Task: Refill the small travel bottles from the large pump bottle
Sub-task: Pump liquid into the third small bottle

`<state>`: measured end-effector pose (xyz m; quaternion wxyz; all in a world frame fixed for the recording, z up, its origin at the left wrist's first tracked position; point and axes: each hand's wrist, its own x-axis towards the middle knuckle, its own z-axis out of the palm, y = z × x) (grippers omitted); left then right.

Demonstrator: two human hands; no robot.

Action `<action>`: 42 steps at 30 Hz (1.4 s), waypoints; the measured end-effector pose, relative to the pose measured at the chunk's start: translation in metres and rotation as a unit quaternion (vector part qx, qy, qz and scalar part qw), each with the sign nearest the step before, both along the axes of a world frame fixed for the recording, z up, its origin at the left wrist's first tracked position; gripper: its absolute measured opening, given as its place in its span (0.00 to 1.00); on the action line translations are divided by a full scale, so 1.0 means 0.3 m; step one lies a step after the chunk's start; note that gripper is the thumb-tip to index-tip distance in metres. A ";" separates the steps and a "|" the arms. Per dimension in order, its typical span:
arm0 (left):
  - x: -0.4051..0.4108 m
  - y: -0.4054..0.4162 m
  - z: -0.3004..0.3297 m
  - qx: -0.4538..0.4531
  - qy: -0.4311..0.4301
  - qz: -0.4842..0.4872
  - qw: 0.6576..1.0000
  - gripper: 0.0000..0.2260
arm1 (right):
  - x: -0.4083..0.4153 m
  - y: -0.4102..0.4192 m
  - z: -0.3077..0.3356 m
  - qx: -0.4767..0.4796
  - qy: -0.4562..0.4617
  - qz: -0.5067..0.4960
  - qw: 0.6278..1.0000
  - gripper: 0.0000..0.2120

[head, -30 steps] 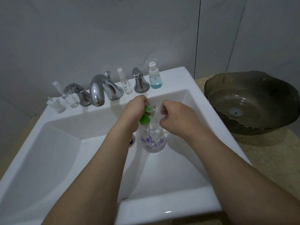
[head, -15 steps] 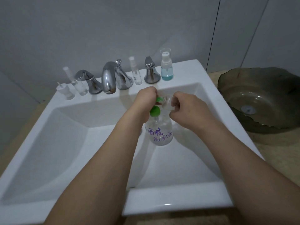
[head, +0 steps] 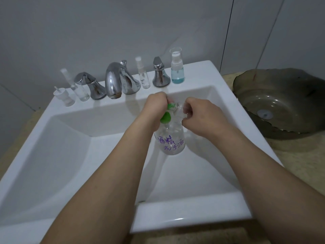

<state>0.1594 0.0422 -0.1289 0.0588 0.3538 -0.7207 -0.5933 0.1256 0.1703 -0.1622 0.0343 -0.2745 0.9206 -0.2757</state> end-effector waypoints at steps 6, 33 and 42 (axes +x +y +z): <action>0.012 0.009 0.019 0.025 0.040 -0.008 0.999 0.15 | 0.002 -0.004 0.004 -0.024 0.013 -0.012 1.000 0.08; 0.001 -0.007 0.022 0.035 -0.007 -0.058 0.998 0.10 | -0.001 -0.007 0.007 -0.020 0.016 -0.006 1.000 0.09; 0.007 0.009 0.022 -0.079 -0.078 -0.073 0.991 0.14 | -0.007 -0.008 -0.015 -0.002 -0.014 -0.001 1.000 0.08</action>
